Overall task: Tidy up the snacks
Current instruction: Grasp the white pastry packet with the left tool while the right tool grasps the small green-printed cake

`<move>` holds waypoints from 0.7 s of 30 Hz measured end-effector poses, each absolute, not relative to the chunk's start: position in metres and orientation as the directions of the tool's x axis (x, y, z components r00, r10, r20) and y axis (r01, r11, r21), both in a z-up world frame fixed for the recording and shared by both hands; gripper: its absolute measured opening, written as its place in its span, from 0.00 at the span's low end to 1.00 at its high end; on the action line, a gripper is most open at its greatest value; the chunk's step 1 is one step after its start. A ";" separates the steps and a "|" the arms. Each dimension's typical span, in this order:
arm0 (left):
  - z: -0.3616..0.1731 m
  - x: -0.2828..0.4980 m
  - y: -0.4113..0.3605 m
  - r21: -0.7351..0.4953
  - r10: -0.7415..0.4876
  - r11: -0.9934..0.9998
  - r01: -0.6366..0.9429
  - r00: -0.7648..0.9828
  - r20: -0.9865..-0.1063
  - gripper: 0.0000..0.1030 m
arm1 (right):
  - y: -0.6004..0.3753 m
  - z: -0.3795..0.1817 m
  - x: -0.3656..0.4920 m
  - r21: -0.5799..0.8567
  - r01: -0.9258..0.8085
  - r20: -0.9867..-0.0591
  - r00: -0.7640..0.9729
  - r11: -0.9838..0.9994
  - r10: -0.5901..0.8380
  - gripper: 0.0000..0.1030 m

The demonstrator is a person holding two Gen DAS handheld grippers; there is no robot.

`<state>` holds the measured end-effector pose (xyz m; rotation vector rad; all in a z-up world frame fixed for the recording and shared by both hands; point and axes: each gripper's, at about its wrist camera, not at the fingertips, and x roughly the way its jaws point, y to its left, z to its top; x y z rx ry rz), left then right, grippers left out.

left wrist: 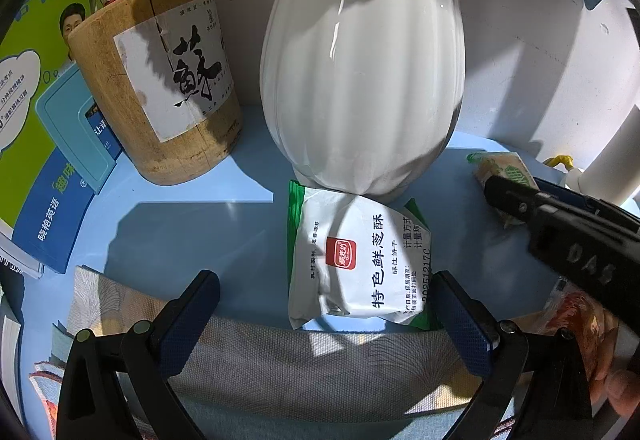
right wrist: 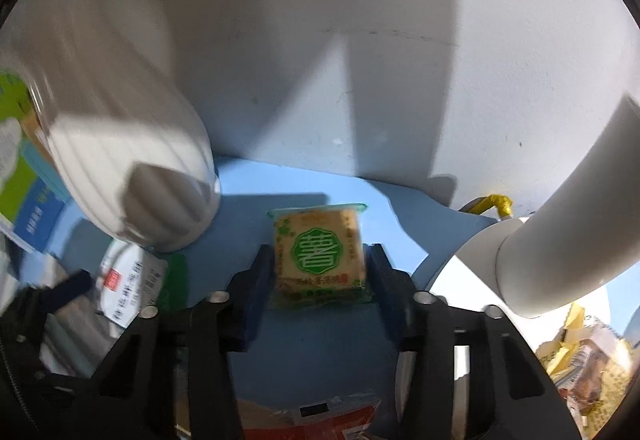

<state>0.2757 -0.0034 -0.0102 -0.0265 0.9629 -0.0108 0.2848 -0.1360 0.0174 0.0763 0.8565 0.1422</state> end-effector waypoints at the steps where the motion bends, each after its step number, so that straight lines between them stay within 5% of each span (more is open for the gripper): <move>1: -0.010 0.276 -0.003 -0.028 -0.021 1.000 -0.003 0.571 -0.821 1.00 | -0.139 0.018 0.285 0.154 -0.100 -0.742 0.645 0.983 0.182 0.42; 3: -0.010 0.275 -0.004 -0.035 -0.029 0.999 0.001 0.578 -0.816 0.98 | -0.140 0.018 0.285 0.180 -0.110 -0.738 0.642 0.978 0.208 0.42; 4: -0.007 0.269 0.002 -0.045 -0.041 0.999 0.008 0.590 -0.806 0.83 | -0.139 0.019 0.285 0.180 -0.114 -0.738 0.641 0.977 0.210 0.42; 5: -0.003 0.265 0.002 -0.051 -0.051 0.999 0.018 0.611 -0.790 0.54 | -0.138 0.018 0.285 0.181 -0.118 -0.737 0.641 0.976 0.214 0.42; 6: 0.001 0.262 0.002 -0.056 -0.061 0.998 0.028 0.623 -0.780 0.51 | -0.137 0.019 0.286 0.187 -0.122 -0.736 0.640 0.975 0.221 0.42; 21: -0.002 0.258 0.016 -0.133 -0.125 0.990 0.035 0.630 -0.766 0.50 | -0.160 0.021 0.285 0.291 -0.155 -0.701 0.637 0.944 0.320 0.41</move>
